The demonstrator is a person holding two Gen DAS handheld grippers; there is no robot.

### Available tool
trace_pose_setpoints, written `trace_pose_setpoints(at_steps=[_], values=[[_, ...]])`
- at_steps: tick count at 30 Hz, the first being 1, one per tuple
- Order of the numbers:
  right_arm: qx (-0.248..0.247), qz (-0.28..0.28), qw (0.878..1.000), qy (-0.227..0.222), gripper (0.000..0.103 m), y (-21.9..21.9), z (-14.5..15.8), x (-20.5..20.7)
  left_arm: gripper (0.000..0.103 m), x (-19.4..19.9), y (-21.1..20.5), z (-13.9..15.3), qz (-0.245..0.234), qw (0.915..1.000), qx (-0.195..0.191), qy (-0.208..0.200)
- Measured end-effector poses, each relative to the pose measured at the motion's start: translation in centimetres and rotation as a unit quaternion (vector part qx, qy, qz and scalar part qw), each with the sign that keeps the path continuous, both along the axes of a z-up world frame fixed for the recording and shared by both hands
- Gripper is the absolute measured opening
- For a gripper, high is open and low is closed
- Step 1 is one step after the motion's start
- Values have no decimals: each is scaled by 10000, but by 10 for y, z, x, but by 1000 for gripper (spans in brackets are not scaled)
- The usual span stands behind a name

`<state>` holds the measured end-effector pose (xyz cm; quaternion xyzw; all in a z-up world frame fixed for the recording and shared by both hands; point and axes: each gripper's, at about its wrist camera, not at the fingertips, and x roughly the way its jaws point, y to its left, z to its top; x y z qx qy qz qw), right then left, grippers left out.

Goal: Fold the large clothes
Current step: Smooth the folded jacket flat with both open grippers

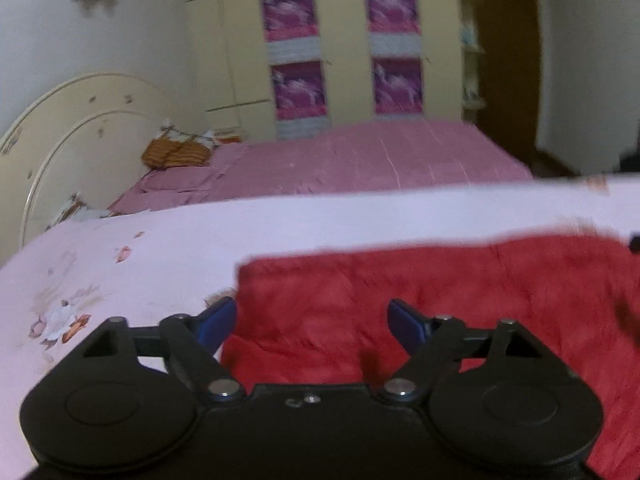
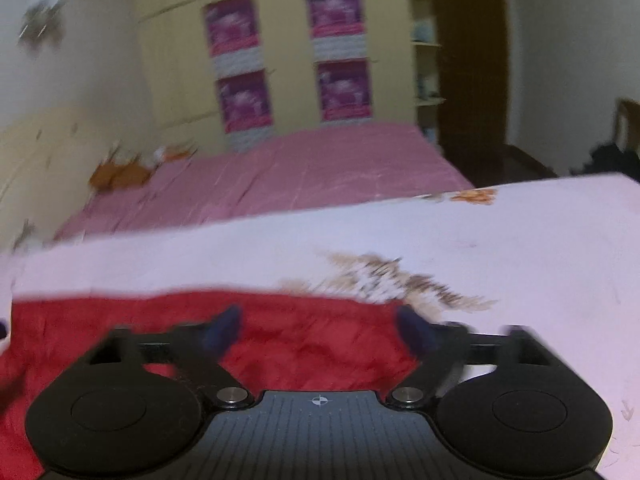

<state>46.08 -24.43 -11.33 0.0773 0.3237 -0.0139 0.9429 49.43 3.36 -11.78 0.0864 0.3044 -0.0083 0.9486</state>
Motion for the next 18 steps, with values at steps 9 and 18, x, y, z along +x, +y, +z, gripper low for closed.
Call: trace_pose_setpoints(at_steps=[9,18], values=[[-643,50,9972,375,65,34,-58,20,82,12,3,-43,550,9980,19,319],[-723,-165,9957,548,65,17,-83,48,90,26,12,-51,889,9946,-199,502]])
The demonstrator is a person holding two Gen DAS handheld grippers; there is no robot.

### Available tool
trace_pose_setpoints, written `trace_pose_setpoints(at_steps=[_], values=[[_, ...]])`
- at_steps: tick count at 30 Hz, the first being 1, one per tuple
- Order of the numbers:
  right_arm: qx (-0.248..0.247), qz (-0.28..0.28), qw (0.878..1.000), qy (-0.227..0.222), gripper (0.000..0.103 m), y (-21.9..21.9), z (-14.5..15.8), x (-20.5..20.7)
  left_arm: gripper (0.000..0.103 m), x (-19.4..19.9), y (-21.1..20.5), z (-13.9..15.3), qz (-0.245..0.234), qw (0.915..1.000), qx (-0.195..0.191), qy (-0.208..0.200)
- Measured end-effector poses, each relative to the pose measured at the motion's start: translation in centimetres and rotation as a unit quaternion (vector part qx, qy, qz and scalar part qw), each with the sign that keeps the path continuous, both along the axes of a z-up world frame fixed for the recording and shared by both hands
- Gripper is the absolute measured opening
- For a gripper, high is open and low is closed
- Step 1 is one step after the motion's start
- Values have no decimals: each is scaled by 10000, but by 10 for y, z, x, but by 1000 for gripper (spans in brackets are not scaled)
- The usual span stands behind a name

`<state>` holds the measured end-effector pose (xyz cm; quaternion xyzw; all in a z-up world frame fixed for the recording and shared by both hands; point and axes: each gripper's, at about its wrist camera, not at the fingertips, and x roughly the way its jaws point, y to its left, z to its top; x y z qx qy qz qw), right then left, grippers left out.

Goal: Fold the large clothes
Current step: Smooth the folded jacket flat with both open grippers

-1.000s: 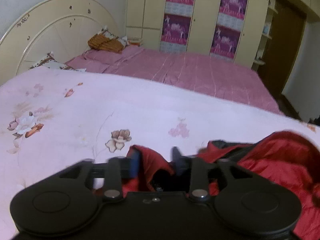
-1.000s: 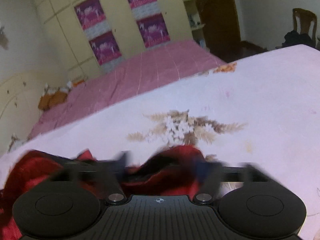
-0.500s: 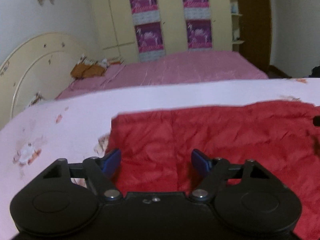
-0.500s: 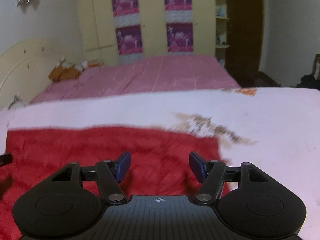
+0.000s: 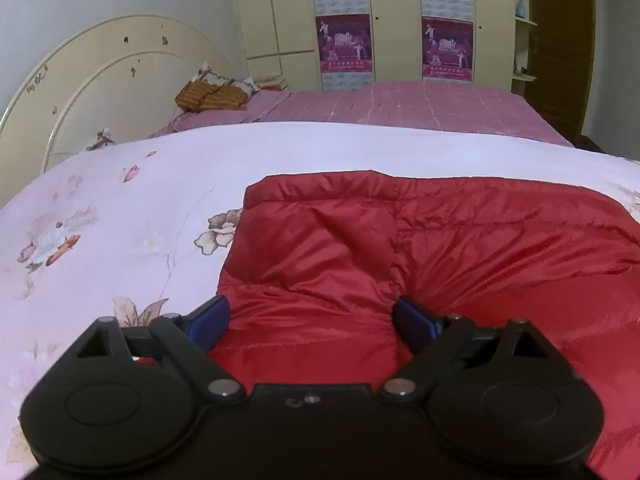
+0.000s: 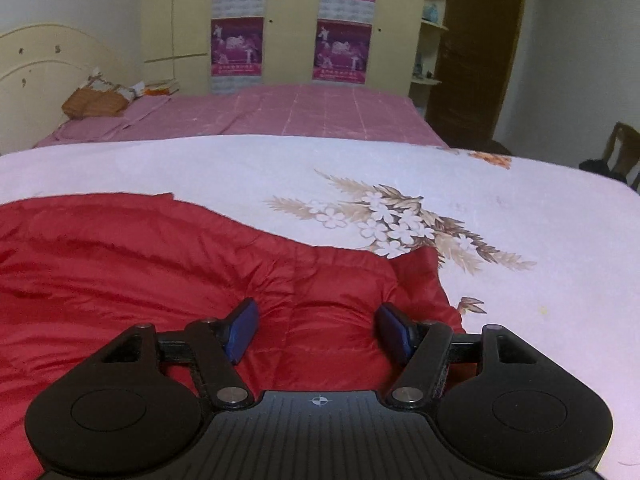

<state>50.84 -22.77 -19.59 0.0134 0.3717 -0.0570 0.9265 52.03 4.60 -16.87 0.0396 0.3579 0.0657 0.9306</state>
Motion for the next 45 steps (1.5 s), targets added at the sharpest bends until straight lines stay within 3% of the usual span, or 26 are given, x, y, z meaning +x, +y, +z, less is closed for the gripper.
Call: trace_pose_setpoints(at_steps=[4,7,11,16,19,23,32,36,39,45], values=[[277,8,9996,-41,65,-8,22,-14,79,-16,2,16,-96,9999,-54,-102],[440,178,9986,-232,65,-3,45,-41,81,-41,-1,36,-271,9989,-151,-364],[413,483,9969,-455,65,15,64,-81,83,-74,-12,49,-566,9974,-204,-392],[402,595,9967,-387,65,33,61,-114,84,-96,-21,36,-683,9974,-142,-179],[268,527,9978,-311,65,37,52,-124,89,-93,-17,22,-566,9983,-124,-37],[-174,437,9987,-215,65,34,30,-119,93,-87,-15,14,-504,9986,-129,112],[-135,311,9994,-85,65,28,14,-106,96,-83,-11,7,-385,9988,-204,227],[127,263,9995,112,65,22,27,-105,96,-82,-12,11,-331,9987,-213,324],[346,247,9990,-116,65,18,46,-118,93,-85,-13,18,-303,9988,-195,330],[255,550,9978,-279,65,27,63,-141,90,-101,-11,32,-317,9989,-260,247]])
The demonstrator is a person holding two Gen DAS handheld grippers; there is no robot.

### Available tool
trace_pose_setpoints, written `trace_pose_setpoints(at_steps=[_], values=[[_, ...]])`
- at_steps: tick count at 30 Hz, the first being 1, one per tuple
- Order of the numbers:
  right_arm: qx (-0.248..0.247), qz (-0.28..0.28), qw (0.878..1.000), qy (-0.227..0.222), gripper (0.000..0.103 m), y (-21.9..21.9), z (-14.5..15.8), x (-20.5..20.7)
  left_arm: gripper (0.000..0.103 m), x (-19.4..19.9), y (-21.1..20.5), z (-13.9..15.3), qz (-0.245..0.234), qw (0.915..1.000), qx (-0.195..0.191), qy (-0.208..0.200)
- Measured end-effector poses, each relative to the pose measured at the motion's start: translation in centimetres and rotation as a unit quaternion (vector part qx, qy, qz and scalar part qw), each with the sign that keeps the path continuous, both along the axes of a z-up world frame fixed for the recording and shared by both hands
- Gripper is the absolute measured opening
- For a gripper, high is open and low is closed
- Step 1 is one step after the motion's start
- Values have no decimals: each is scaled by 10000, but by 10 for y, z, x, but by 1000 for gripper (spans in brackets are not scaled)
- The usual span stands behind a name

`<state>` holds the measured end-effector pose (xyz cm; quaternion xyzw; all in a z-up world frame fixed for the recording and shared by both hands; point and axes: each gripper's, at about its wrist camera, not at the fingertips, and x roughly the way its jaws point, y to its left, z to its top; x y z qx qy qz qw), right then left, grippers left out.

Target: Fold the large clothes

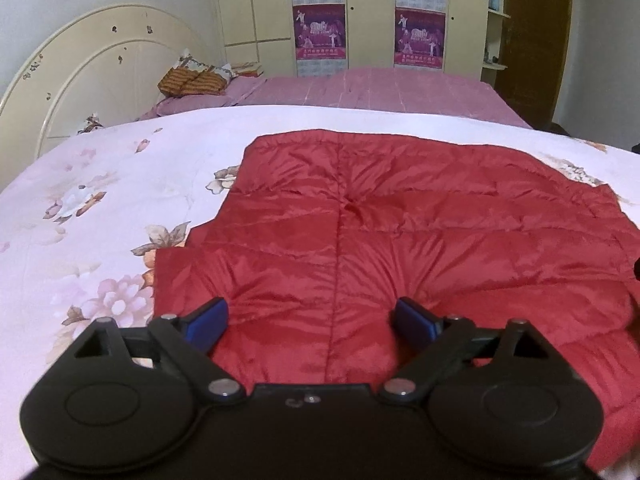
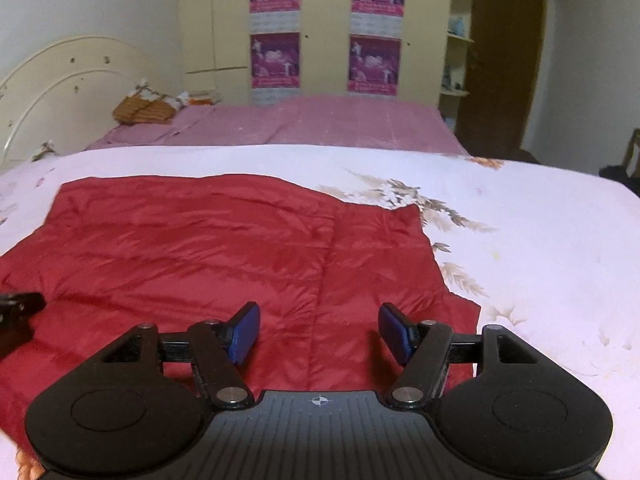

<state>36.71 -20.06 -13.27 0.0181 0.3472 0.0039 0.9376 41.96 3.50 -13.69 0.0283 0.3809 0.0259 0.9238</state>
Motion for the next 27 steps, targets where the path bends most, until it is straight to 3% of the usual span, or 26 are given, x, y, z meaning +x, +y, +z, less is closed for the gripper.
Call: trace_pose_setpoints(at_steps=[8,18,22,27], values=[[158,100,9998,53,65,6,4,-25,90,-31,8,13,-74,9999,-66,-86],[-218,48,9992,341,65,11,-21,-46,91,-44,17,-6,5,9999,81,114],[102,-164,9992,337,65,-2,-4,-64,91,-58,31,9,113,9994,-207,236],[468,-361,9960,666,65,-20,-1,-93,93,-83,61,12,443,9925,-922,669]])
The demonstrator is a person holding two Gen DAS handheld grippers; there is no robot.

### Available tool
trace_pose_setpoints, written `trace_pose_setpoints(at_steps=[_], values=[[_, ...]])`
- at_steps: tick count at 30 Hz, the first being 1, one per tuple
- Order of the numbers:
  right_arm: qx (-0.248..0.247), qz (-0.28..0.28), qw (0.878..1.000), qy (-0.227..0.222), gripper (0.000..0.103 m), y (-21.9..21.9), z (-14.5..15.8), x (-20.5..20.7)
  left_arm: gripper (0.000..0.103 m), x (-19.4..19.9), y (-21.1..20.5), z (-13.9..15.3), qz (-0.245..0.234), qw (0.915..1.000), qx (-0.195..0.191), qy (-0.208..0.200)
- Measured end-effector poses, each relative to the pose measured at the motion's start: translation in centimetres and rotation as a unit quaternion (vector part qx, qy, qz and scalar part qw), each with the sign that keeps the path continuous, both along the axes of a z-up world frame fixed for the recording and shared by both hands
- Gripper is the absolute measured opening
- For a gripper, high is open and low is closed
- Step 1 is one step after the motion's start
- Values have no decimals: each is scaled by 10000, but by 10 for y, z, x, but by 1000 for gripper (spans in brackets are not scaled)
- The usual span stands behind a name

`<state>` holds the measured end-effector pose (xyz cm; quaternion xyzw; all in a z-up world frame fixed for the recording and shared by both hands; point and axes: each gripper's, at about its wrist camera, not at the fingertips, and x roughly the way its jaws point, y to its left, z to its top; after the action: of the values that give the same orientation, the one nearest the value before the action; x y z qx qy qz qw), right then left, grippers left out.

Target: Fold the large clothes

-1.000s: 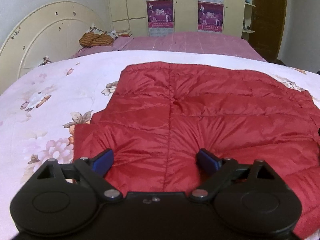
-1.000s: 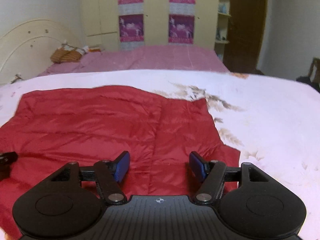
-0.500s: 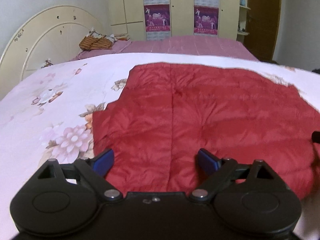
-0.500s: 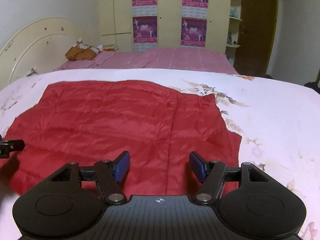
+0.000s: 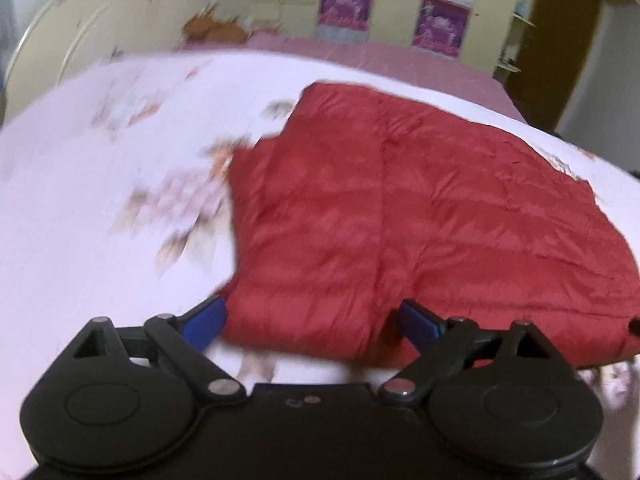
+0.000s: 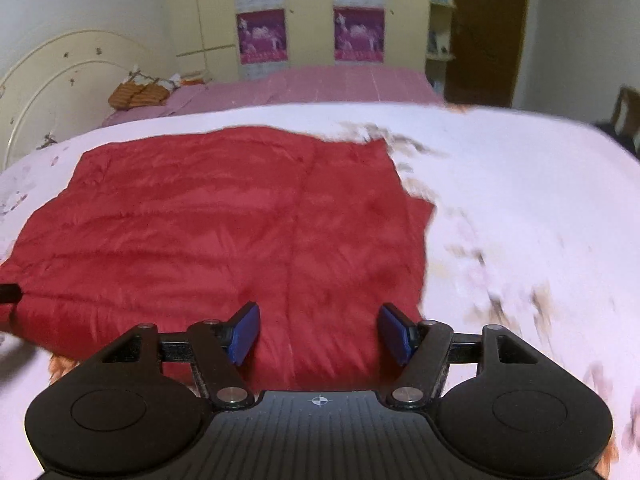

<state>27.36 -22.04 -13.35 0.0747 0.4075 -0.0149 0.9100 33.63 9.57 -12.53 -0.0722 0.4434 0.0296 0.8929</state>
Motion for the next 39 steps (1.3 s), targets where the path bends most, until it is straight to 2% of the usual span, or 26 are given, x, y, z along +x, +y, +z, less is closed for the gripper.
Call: trace_pose_setpoints(at_steps=[2,3,4,5,8,12,14,16,17,18,20,21,22,24,27,31,35,39], values=[[218,-93,9997,112,66,-5,-3,-8,93,-6,13,-6,217,9985,-430,260],[325,-128,9993,164,70,-8,-5,-9,91,-9,20,-11,361,9960,-721,391],[449,-166,9986,233,78,-10,-8,-10,90,-10,25,-16,464,9931,-967,473],[603,-211,9975,310,92,-12,-11,-9,89,-11,29,-21,554,9901,-1180,526],[1155,-347,9920,383,93,-20,-17,-8,90,-11,34,-24,651,9867,-1455,306],[1927,-685,9782,356,93,-33,-30,3,90,1,38,-30,750,9811,-1782,84],[2035,-768,9758,230,92,-36,-31,9,84,7,38,-33,827,9789,-1867,-38],[2160,-857,9725,138,92,-36,-30,17,72,12,37,-34,859,9789,-1853,-108],[2133,-889,9729,110,80,-35,-30,21,69,15,36,-34,888,9786,-1851,-134],[2060,-901,9744,84,61,-34,-30,24,62,17,36,-35,915,9782,-1859,-158],[2201,-852,9717,89,42,-35,-32,29,51,20,35,-35,913,9776,-1890,-169],[2289,-824,9699,100,33,-36,-32,31,39,19,35,-34,918,9777,-1884,-168],[2285,-782,9704,97,31,-35,-31,32,32,20,35,-33,912,9776,-1890,-172],[2144,-678,9744,32,22,-31,-24,31,26,20,35,-28,914,9782,-1860,-149],[2171,-591,9743,-95,19,-33,-12,22,19,14,35,-15,860,9800,-1784,-207],[2139,-457,9756,-187,18,-34,9,0,17,-5,35,2,724,9817,-1746,-243],[2103,-354,9769,-120,18,-31,22,-41,17,-46,44,14,497,9831,-1754,-173],[2063,-314,9780,62,18,-27,20,-98,17,-100,53,14,294,9842,-1744,-5]])
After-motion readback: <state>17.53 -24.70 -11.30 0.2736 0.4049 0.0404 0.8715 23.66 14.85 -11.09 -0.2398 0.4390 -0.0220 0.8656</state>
